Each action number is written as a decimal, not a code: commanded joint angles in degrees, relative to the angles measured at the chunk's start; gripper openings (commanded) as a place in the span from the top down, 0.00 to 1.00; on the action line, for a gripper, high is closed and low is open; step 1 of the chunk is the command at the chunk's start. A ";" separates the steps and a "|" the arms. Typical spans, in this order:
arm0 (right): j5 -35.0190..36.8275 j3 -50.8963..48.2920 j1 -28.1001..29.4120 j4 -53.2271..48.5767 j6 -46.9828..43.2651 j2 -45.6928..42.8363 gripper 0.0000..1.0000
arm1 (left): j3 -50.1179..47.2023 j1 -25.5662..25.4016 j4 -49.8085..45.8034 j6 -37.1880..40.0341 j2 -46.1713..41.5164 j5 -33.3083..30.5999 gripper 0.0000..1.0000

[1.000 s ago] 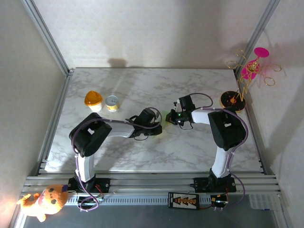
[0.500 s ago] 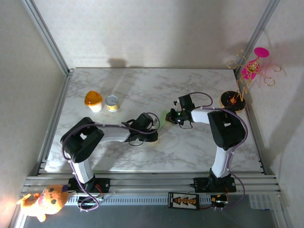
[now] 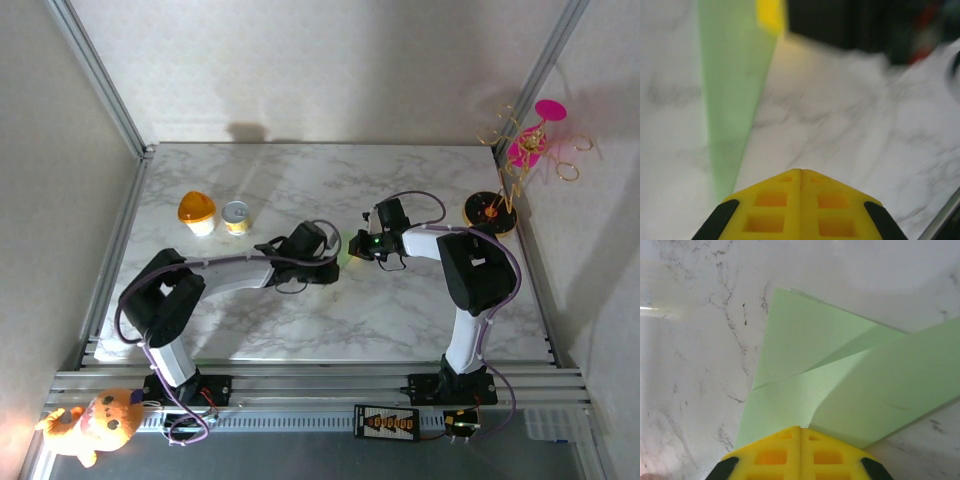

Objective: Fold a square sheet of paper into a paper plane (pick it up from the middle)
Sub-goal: Fold the wing for the fifth time at the center of the table.

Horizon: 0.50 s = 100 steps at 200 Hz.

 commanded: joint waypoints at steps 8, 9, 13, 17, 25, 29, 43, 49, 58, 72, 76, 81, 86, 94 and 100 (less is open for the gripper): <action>3.09 -0.21 -0.02 -6.71 -3.75 4.29 0.94 | 5.38 1.34 -0.41 1.60 7.40 -2.56 0.99; 3.09 -0.18 -0.02 -6.77 -3.78 4.34 0.94 | 5.52 1.34 -0.44 1.63 7.64 -2.52 0.99; 3.11 0.00 0.02 -6.85 -3.87 4.50 0.94 | 6.04 1.34 -0.44 1.79 8.53 -2.47 0.99; 3.13 0.14 -0.02 -6.91 -3.96 4.63 0.94 | 6.58 1.34 -0.54 1.89 9.33 -2.55 1.00; 3.10 0.53 -0.03 -7.21 -4.06 4.94 0.94 | 7.34 1.43 -0.70 2.06 10.77 -2.42 1.00; 3.14 0.75 -0.03 -7.33 -4.14 5.05 0.94 | 7.69 1.43 -0.66 2.21 11.36 -2.18 1.00; 3.03 1.40 -0.03 -7.57 -4.32 5.43 0.94 | 8.04 1.43 -0.57 2.35 12.82 -2.48 1.00; 3.03 1.54 -0.02 -7.70 -4.40 5.53 0.94 | 7.96 1.52 -0.61 2.44 13.21 -2.52 1.00; 3.00 1.69 -0.07 -7.79 -4.50 5.66 0.94 | 7.61 1.59 -0.51 2.44 13.71 -2.81 1.00; 3.07 1.95 -0.03 -7.84 -4.58 5.88 0.94 | 6.64 1.69 -0.16 2.44 14.09 -3.07 1.00; 3.07 1.89 -0.03 -7.93 -4.59 6.01 0.94 | 6.20 1.69 -0.04 2.40 14.01 -3.09 1.00; 3.07 1.93 0.02 -7.89 -4.59 6.06 0.94 | 5.53 1.78 0.06 2.29 13.98 -3.13 1.00; 3.03 1.88 -0.02 -7.97 -4.59 6.10 0.94 | 4.79 1.85 0.42 2.14 13.89 -3.10 1.00; 3.06 1.89 -0.02 -7.92 -4.57 6.23 0.95 | 3.32 2.02 1.15 1.94 13.58 -2.65 1.00; 3.12 1.94 -0.03 -7.95 -4.59 6.40 0.95 | 2.05 2.12 1.70 1.60 13.28 -2.11 1.00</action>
